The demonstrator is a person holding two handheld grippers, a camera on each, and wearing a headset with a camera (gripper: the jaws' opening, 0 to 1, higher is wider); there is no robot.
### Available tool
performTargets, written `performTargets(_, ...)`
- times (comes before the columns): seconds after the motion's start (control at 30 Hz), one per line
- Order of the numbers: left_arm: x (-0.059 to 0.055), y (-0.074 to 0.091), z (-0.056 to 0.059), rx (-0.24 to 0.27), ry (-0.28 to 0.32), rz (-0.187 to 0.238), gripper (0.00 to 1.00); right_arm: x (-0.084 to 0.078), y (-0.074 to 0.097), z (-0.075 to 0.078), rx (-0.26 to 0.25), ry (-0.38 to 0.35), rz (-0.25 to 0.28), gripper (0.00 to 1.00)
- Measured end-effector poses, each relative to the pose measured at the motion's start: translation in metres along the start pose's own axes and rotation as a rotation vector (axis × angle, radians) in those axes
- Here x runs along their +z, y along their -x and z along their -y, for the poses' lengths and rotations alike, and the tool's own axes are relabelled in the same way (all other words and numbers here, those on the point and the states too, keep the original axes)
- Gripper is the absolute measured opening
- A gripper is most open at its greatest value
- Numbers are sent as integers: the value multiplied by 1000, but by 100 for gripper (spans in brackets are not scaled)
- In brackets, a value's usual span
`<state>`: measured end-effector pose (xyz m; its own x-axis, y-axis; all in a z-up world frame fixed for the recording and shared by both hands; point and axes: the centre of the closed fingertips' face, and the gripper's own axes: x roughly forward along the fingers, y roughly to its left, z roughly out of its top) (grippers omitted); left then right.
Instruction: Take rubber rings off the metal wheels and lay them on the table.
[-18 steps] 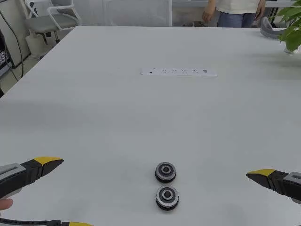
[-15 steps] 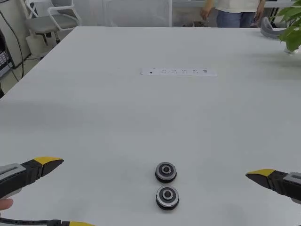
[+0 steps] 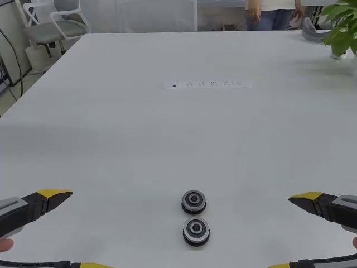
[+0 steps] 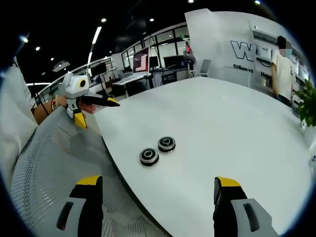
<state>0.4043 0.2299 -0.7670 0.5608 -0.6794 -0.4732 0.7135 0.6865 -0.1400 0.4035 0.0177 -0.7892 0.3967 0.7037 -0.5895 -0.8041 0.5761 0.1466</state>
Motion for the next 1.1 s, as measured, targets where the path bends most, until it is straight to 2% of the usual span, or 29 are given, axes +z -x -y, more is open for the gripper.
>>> performTargets(0.37, -3, -1, 2, -14, 12, -11, 99, 1, 0, -1, 2, 3, 4, 93)
performTargets(1.1, -8, -1, 4, -24, -7, -45, 96, -1, -1, -3, 16, -1, -4, 92)
